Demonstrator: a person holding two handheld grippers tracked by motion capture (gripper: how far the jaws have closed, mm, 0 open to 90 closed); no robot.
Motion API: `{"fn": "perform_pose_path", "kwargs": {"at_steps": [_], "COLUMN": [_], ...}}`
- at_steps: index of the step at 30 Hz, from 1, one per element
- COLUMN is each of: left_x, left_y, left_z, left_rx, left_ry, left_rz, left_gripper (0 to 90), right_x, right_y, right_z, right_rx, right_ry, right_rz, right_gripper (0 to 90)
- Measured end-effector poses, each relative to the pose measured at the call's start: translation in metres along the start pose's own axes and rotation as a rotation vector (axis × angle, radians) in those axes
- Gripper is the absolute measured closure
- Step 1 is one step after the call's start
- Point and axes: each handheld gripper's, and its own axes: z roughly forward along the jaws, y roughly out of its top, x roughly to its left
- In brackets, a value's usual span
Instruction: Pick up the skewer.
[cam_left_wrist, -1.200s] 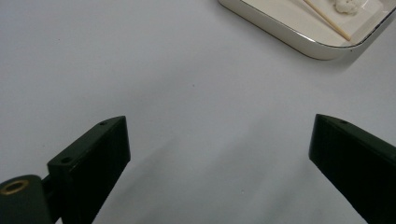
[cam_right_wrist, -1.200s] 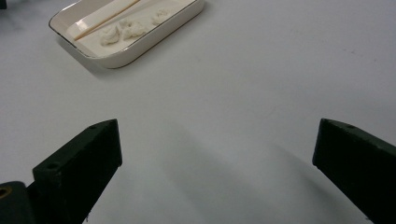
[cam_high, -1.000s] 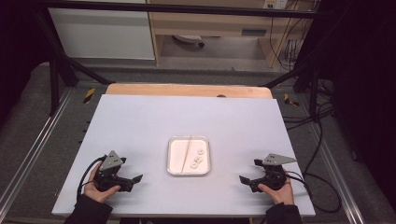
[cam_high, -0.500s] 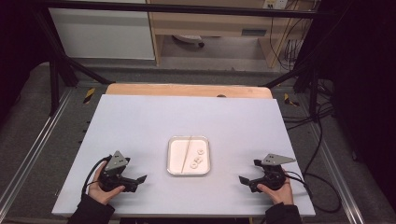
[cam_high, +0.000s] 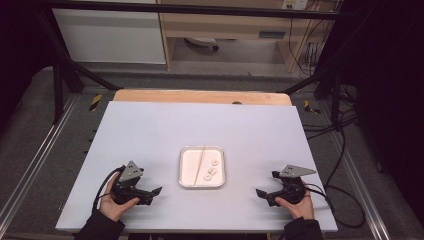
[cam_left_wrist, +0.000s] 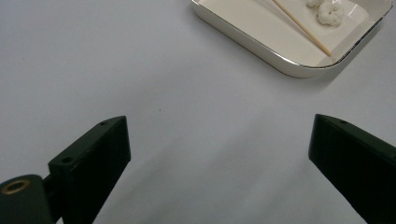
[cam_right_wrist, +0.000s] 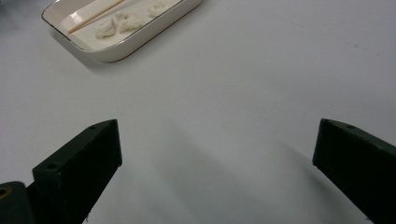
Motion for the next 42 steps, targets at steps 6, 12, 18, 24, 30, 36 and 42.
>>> {"fn": "perform_pose_path", "kwargs": {"at_steps": [6,12,18,24,30,36,42], "left_x": [-0.003,-0.009,-0.017,-0.023,-0.029,-0.032,-0.037], "left_y": [0.007,0.016,0.027,0.037,0.044,0.051,0.061], "left_z": [0.003,0.005,0.007,0.014,0.021,0.027,0.035], "left_rx": [0.006,0.014,0.011,0.013,0.019,0.028,0.030], "left_ry": [0.013,0.017,0.011,0.003,0.002,0.005,0.010], "left_rz": [-0.002,0.006,0.016,0.031,0.042,0.041,0.044], "left_gripper": [5.4,5.5,5.6,5.6,5.8,6.1,6.5], "right_x": [0.000,0.000,0.000,0.000,0.000,0.001,0.001], "right_y": [0.000,0.000,0.000,0.000,0.000,0.000,0.000], "right_z": [0.001,0.001,0.001,0.001,0.001,0.001,0.001], "right_rx": [0.004,0.006,0.006,0.005,0.008,0.008,0.008], "right_ry": [0.002,0.001,-0.003,-0.003,-0.003,-0.003,-0.002], "right_rz": [-0.001,0.001,-0.001,0.000,-0.001,0.002,0.000], "right_gripper": [1.6,1.6,1.6,1.6,1.6,1.6,1.6]}}
